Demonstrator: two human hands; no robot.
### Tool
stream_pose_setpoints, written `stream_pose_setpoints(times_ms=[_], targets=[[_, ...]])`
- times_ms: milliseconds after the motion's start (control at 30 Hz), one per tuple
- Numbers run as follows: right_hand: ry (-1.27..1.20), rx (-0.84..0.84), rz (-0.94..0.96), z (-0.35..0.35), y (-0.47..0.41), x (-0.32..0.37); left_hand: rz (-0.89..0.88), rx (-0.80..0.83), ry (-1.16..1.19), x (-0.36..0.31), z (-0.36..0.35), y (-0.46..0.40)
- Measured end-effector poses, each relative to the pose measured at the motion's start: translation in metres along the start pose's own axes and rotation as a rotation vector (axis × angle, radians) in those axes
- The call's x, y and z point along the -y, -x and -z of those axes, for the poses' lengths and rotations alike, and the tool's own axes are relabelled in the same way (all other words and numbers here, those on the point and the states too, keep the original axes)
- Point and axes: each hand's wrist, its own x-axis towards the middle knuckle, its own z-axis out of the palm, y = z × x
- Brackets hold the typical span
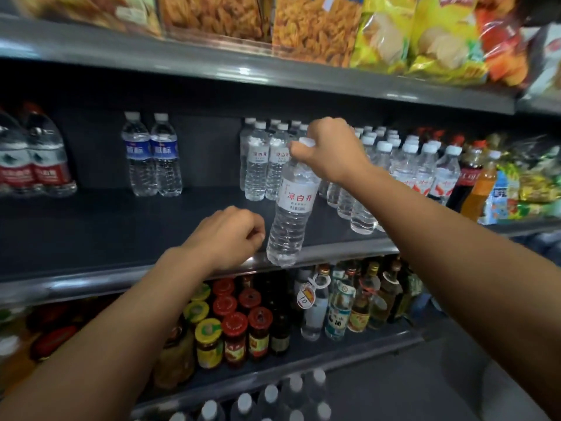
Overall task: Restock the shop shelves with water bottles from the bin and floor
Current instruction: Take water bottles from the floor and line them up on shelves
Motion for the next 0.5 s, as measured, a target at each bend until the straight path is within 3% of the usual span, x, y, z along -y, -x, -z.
stream_pose_setpoints(times_ms=[500], targets=[[-0.043, -0.006, 0.083, -0.088, -0.115, -0.073, 0.192, -0.047, -0.076, -0.001, -0.049, -0.084]])
